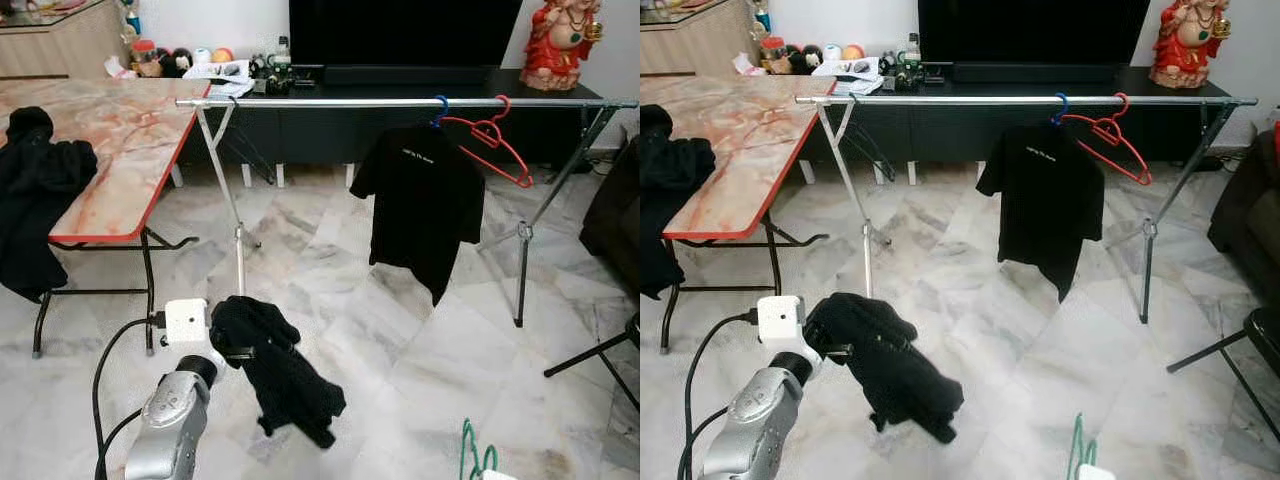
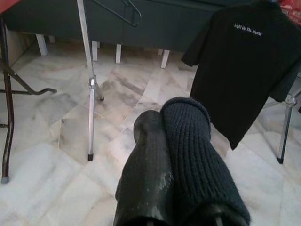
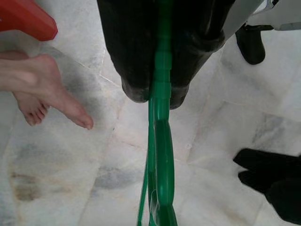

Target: Hang hanger

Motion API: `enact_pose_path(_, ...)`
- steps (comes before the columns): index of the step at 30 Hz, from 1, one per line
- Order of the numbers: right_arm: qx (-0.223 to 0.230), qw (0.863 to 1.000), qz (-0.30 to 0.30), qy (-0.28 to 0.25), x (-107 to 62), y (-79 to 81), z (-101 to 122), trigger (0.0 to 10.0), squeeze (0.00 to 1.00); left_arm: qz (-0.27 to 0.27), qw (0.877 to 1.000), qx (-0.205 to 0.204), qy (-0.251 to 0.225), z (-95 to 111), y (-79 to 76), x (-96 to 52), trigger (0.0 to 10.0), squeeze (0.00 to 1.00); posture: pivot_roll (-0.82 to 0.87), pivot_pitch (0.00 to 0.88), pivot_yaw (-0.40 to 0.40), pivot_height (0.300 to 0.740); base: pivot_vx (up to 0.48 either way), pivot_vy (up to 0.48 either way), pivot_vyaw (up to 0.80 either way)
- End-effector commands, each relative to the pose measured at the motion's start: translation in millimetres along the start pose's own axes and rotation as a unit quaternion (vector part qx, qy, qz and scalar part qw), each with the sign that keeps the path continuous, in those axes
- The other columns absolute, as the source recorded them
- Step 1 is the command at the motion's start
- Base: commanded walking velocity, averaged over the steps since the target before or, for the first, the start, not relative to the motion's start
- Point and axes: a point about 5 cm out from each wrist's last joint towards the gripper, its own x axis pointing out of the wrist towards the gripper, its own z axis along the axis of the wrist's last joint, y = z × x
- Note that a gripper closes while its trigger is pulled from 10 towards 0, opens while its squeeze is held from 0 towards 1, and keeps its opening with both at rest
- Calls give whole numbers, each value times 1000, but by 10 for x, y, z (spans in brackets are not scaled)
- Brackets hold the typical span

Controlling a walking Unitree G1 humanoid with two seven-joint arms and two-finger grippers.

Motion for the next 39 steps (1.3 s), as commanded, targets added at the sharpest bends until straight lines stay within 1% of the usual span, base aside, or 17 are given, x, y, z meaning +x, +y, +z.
enact_pose_path(1,-13,1000,1,6,-19,-9,-75,10000,0,-5,1000,0,0,21,-20,-15,10000,0,-5,40,36,740,0,0,0)
enact_pose_path(3,-15,1000,0,5,-21,-11,-79,10000,0,-9,1000,0,2,19,-41,-16,10000,0,-8,35,43,740,0,0,0)
enact_pose_path(7,-8,1000,1,-6,-11,5,-28,10000,0,-19,1000,5,8,19,-76,-18,10000,0,-15,26,53,740,0,0,800)
enact_pose_path(9,-2,1000,3,-11,0,32,15,10000,0,-22,1000,7,12,14,-79,-17,10000,0,-18,20,56,740,0,307,0)
enact_pose_path(10,9,1000,4,-17,10,58,59,10000,0,-21,1000,7,15,9,-72,-14,10000,0,-19,17,59,740,0,428,0)
enact_pose_path(14,11,1000,7,-19,14,75,79,10000,0,-21,1000,7,16,10,-71,-14,10000,0,-19,17,59,740,0,433,0)
enact_pose_path(18,9,999,17,-26,24,132,131,10000,0,-22,1000,8,19,17,-79,-6,10000,0,-9,8,54,740,0,456,0)
enact_pose_path(21,3,1000,20,-23,22,140,116,10000,0,-21,1000,6,20,24,-77,-7,10000,0,-4,19,50,740,0,448,0)
enact_pose_path(31,4,1000,17,-13,7,118,42,10000,0,-14,1000,4,20,40,-50,-7,10000,0,1,36,49,740,0,466,0)
enact_pose_path(39,-1,1000,23,-15,10,159,58,10000,0,-14,1000,4,21,49,-58,0,10000,0,7,44,49,740,0,469,0)
